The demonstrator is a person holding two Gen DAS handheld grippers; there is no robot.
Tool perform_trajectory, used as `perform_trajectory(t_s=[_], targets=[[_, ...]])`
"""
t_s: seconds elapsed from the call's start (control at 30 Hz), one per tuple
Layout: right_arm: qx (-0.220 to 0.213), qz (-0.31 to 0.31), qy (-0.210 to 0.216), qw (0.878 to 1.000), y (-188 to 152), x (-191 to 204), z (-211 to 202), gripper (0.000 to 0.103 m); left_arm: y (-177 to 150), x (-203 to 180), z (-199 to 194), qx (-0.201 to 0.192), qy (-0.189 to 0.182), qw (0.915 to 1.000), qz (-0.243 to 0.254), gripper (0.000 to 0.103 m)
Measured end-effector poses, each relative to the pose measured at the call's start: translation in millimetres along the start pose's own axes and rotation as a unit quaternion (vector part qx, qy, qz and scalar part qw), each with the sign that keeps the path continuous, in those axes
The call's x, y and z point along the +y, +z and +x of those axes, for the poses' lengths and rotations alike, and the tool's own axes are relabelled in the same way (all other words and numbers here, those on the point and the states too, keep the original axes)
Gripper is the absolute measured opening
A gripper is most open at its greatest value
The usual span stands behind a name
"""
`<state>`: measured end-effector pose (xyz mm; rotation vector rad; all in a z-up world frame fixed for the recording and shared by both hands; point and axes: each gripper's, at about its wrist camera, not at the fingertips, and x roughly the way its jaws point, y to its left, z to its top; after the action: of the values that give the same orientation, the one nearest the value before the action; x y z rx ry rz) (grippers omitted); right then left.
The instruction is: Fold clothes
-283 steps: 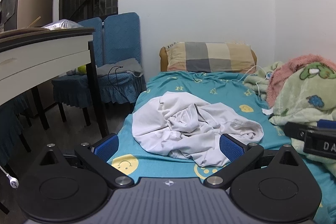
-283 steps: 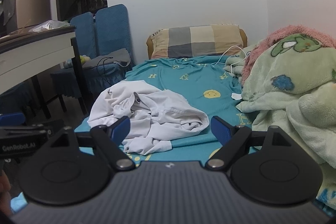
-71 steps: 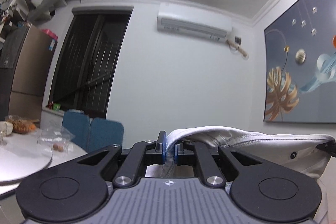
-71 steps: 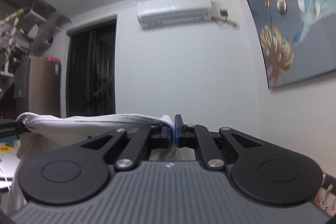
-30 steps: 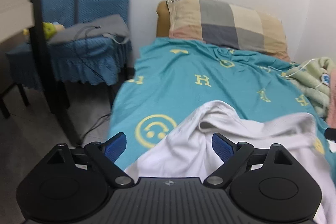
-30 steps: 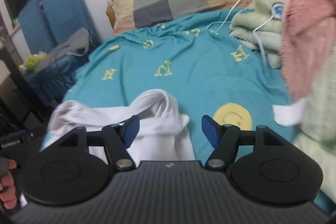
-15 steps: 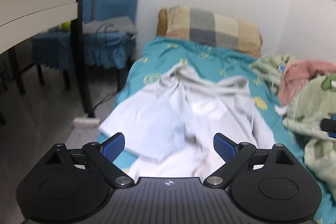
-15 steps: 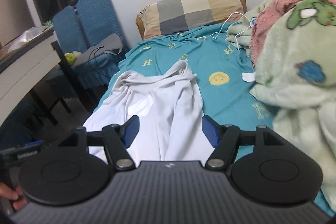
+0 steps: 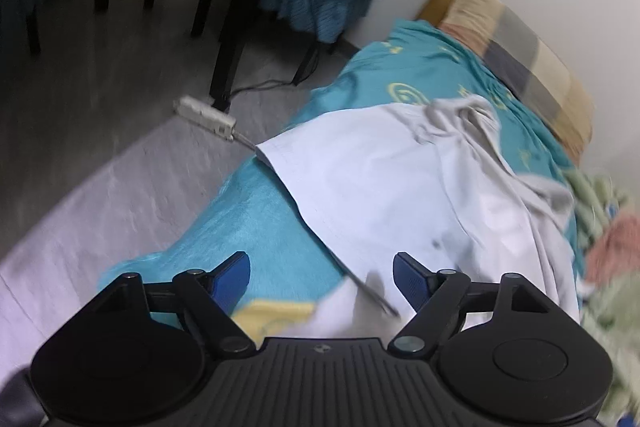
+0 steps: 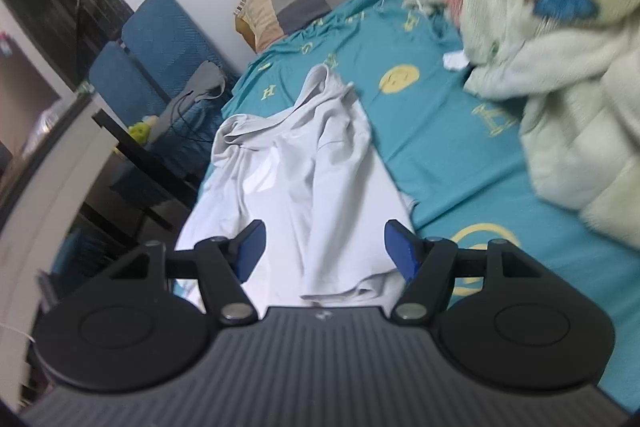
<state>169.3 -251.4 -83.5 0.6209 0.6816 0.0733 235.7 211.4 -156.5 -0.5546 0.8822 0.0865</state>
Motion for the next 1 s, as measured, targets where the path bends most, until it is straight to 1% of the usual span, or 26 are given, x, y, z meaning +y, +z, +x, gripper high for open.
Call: perform_trajectory(t_s=[0.03, 0.07, 0.1, 0.17, 0.2, 0.23, 0.27, 0.3, 0.37, 0.4, 0.47, 0.5, 0.57, 0.63, 0.7, 0.77, 0.8, 0.9, 0.93, 0.97, 1.0], targets=[[0.002, 0.006, 0.002, 1.000, 1.8, -2.2, 5.5, 0.068, 3.1, 3.3, 7.5, 0.004, -0.008, 0.9999, -0.009, 0.070], [0.004, 0.011, 0.001, 1.000, 3.5, -4.3, 10.6, 0.068, 5.1, 5.8, 13.3, 0.004, -0.017, 0.9997, -0.015, 0.068], [0.005, 0.016, -0.001, 1.000, 5.1, -6.5, 15.6, 0.068, 6.0, 6.2, 17.8, -0.005, -0.024, 0.9996, -0.015, 0.066], [0.010, 0.030, -0.005, 0.999, 8.0, -11.6, 25.3, 0.069, 7.9, 2.9, 24.8, -0.022, -0.024, 0.9995, -0.001, 0.053], [0.014, 0.037, -0.006, 0.999, 8.6, -14.2, 29.6, 0.069, 8.9, 1.0, 28.1, -0.029, -0.023, 0.9993, 0.007, 0.034], [0.018, 0.043, -0.008, 0.999, 9.0, -16.2, 33.2, 0.069, 9.5, -1.4, 30.8, -0.035, -0.022, 0.9990, 0.014, 0.025], [0.020, 0.047, -0.010, 0.999, 8.9, -17.2, 36.1, 0.069, 10.0, -4.2, 32.9, -0.040, -0.021, 0.9988, 0.021, 0.010], [0.022, 0.049, -0.012, 0.999, 8.8, -17.4, 38.0, 0.069, 11.5, -8.3, 36.7, -0.043, -0.021, 0.9984, 0.030, 0.005], [0.023, 0.049, -0.015, 0.998, 9.7, -17.0, 39.0, 0.069, 15.3, -16.1, 34.6, -0.061, -0.014, 0.9968, 0.051, 0.004], [0.024, 0.049, -0.016, 0.998, 10.1, -16.7, 39.5, 0.069, 22.6, -19.2, 30.5, -0.074, -0.011, 0.9955, 0.059, 0.003], [0.019, 0.045, -0.024, 0.999, 11.4, -15.9, 38.8, 0.069, 42.3, -25.2, 22.3, -0.100, -0.005, 0.9925, 0.070, 0.003], [0.015, 0.042, -0.029, 0.999, 12.2, -15.4, 38.1, 0.069, 55.6, -28.2, 19.8, -0.115, 0.005, 0.9903, 0.079, 0.003], [0.007, 0.037, -0.042, 0.998, 15.0, -15.9, 37.5, 0.069, 86.2, -34.0, 17.5, -0.142, 0.041, 0.9840, 0.099, 0.003], [-0.001, 0.034, -0.054, 0.998, 18.1, -17.2, 37.2, 0.069, 120.0, -38.5, 19.0, -0.162, 0.091, 0.9764, 0.111, 0.003], [-0.009, 0.033, -0.064, 0.997, 21.4, -18.8, 37.8, 0.069, 150.4, -43.3, 24.9, -0.175, 0.147, 0.9657, 0.123, 0.003], [-0.016, 0.028, -0.073, 0.997, 24.3, -19.9, 39.3, 0.069, 171.0, -48.7, 36.7, -0.180, 0.207, 0.9506, 0.146, 0.003], [-0.018, 0.025, -0.078, 0.996, 25.5, -20.7, 40.8, 0.069, 176.3, -48.8, 45.0, -0.176, 0.229, 0.9452, 0.152, 0.003], [-0.019, 0.020, -0.086, 0.996, 28.4, -23.5, 45.1, 0.069, 185.5, -45.1, 73.7, -0.152, 0.285, 0.9325, 0.161, 0.003], [-0.019, 0.019, -0.087, 0.996, 28.9, -24.4, 46.5, 0.069, 183.8, -43.7, 80.3, -0.147, 0.286, 0.9328, 0.162, 0.003], [-0.018, 0.016, -0.089, 0.996, 29.0, -24.4, 47.9, 0.069, 179.3, -42.0, 85.2, -0.144, 0.277, 0.9360, 0.162, 0.004], [-0.017, 0.011, -0.090, 0.996, 28.7, -23.7, 49.4, 0.069, 174.9, -40.4, 90.0, -0.140, 0.268, 0.9391, 0.163, 0.007]])
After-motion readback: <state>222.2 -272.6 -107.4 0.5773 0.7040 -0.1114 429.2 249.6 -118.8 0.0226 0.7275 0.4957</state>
